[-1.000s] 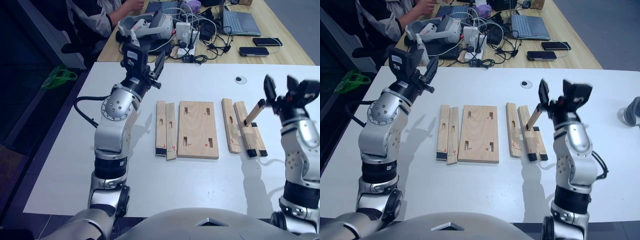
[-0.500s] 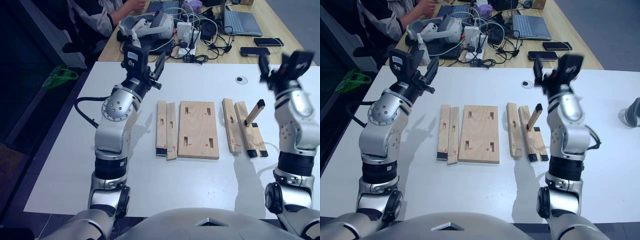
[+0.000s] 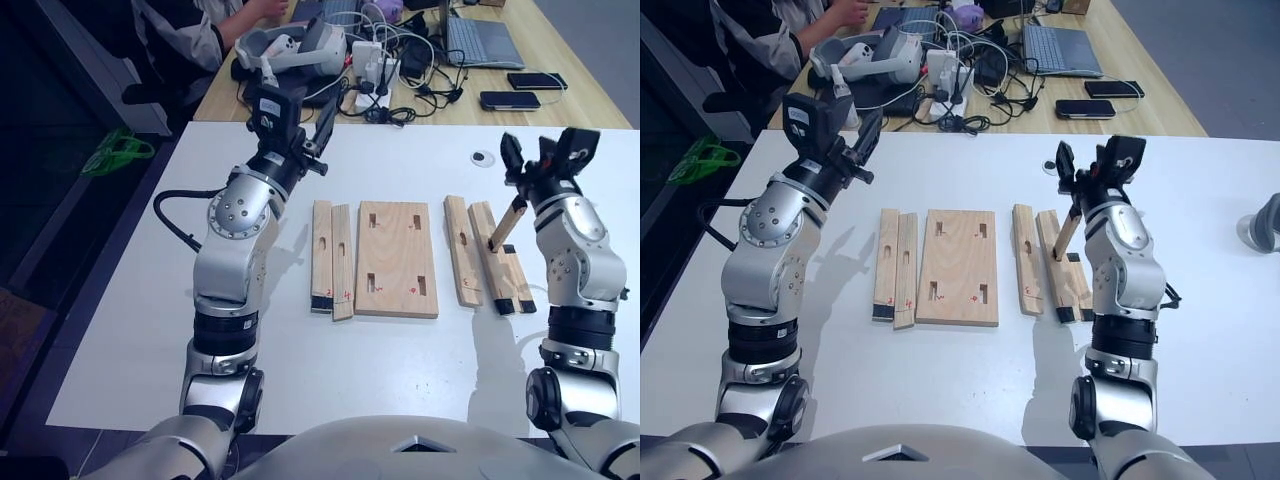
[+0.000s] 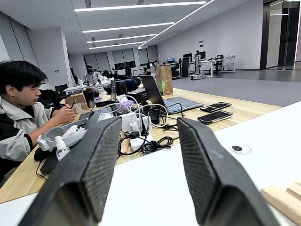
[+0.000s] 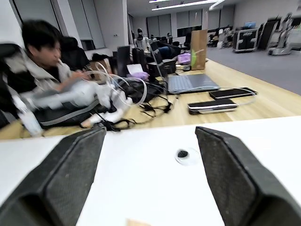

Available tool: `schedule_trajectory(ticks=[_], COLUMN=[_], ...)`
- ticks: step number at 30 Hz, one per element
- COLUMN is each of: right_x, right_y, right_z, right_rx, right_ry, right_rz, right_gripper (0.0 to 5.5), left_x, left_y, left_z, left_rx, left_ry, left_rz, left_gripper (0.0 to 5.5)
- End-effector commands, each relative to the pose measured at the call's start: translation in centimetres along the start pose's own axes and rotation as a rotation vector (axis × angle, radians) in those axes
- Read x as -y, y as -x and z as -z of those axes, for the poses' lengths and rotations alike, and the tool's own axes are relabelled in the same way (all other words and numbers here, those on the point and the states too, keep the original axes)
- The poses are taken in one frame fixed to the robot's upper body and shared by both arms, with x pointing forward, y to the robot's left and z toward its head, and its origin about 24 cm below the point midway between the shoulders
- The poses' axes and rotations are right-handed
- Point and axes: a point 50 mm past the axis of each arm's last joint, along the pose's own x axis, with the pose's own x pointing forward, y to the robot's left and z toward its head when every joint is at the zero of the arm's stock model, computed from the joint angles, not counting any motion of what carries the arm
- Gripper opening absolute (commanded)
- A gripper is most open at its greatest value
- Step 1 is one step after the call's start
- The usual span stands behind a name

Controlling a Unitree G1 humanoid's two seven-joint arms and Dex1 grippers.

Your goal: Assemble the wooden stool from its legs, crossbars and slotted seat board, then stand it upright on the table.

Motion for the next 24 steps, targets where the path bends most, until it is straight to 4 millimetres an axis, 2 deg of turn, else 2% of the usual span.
schedule_trajectory(ticks=[1, 3, 6, 8, 11, 13, 16, 17, 18, 20, 24], right_x=[-1.2, -1.5, -2.0, -1.8, -1.0, 0.0, 2.1, 2.6, 2.7, 2.7, 1.8], right_y=[-1.0, -1.3, -1.1, -0.8, -0.2, 0.6, 3.1, 3.8, 4.2, 4.0, 2.5], right_z=[-5.6, -7.0, -7.7, -7.0, -4.3, 0.0, 9.1, 10.8, 11.6, 11.1, 8.0], right_rx=[0.155, 0.184, 0.194, 0.17, 0.09, -0.053, -0.456, -0.53, -0.554, -0.498, -0.326], right_ry=[-0.033, -0.028, -0.022, -0.008, 0.003, 0.012, 0.07, 0.078, 0.076, 0.04, -0.04], right_rz=[-0.038, -0.046, -0.058, -0.052, -0.029, -0.006, 0.027, 0.032, 0.032, 0.047, 0.032], right_gripper=[3.52, 3.52, 3.52, 3.52, 3.52, 3.52, 3.52, 3.52, 3.52, 3.52, 3.52], left_x=[-0.1, -0.1, -0.1, -0.2, -0.2, -0.3, -0.3, -0.3, -0.3, -0.2, -0.3], left_y=[-0.1, -0.1, -0.1, -0.1, -0.1, -0.1, -0.1, -0.1, -0.1, -0.3, -0.3], left_z=[-0.3, -0.2, -0.2, -0.2, -0.2, -0.3, -0.2, -0.2, -0.2, -0.3, -0.4], left_rx=[0.002, 0.003, 0.004, 0.004, 0.005, 0.007, 0.006, 0.005, 0.005, 0.006, 0.009], left_ry=[-0.007, -0.005, -0.004, -0.005, -0.005, -0.009, -0.013, -0.014, -0.016, -0.015, -0.017], left_rz=[-0.009, -0.011, -0.013, -0.017, -0.017, -0.018, -0.019, -0.019, -0.018, -0.006, -0.007], left_gripper=[2.15, 2.15, 2.15, 2.15, 2.15, 2.15, 2.15, 2.15, 2.15, 2.15, 2.15])
